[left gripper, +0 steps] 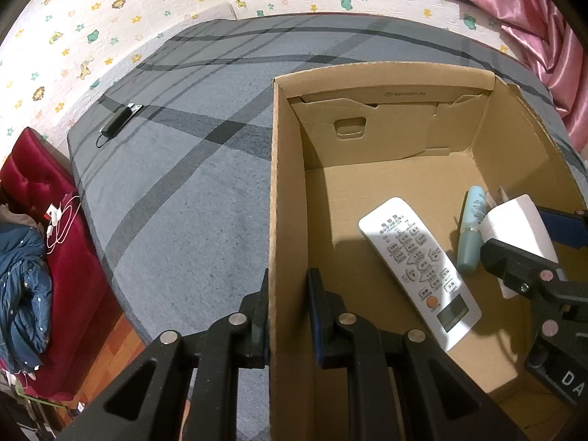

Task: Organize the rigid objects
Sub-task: 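Lift the white charger with the right gripper and carry it over the box, then lower the charger into the box and open the right gripper, then move the right gripper back toward the small white charger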

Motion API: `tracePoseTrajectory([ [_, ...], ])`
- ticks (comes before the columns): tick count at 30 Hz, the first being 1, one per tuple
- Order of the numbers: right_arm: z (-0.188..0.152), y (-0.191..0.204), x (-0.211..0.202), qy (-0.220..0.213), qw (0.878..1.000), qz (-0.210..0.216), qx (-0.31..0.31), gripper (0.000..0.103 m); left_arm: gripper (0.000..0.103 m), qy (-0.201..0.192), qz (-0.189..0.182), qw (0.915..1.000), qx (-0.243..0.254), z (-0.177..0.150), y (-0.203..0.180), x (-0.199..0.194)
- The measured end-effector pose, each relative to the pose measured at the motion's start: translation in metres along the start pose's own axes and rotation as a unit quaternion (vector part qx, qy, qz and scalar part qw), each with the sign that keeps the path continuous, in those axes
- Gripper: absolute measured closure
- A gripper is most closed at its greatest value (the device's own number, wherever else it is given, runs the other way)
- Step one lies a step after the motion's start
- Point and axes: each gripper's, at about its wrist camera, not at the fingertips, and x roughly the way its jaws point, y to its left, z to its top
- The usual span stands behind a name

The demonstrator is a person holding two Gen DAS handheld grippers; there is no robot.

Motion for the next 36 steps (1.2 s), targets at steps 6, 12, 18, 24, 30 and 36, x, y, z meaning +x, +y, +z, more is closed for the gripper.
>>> tracePoseTrajectory([
  [6,0.000,-0.001,0.001,0.005,1.000,0.001,-0.002,0.051,0.086,0.000,0.001,1.0000,0.001,0.000,-0.001,0.000],
  [12,0.001,-0.001,-0.001,0.002,1.000,0.012,0.001,0.050,0.086,0.001,0.002,1.0000,0.000,0.000,-0.001,0.000],
  [18,0.000,-0.001,-0.005,-0.001,1.000,0.010,0.002,0.050,0.086,0.000,0.003,1.0000,-0.001,0.000,0.000,0.000],
  [24,0.001,-0.005,-0.011,-0.008,1.000,0.009,0.007,0.048,0.086,0.001,0.005,1.0000,0.001,0.000,-0.001,-0.001],
  [30,0.002,-0.007,-0.020,-0.018,1.000,0.009,0.009,0.047,0.086,0.001,0.006,1.0000,0.002,0.001,-0.002,-0.001],
  [36,0.002,-0.010,-0.031,-0.030,1.000,0.003,0.010,0.042,0.086,0.001,0.008,1.0000,0.003,0.000,-0.001,-0.001],
])
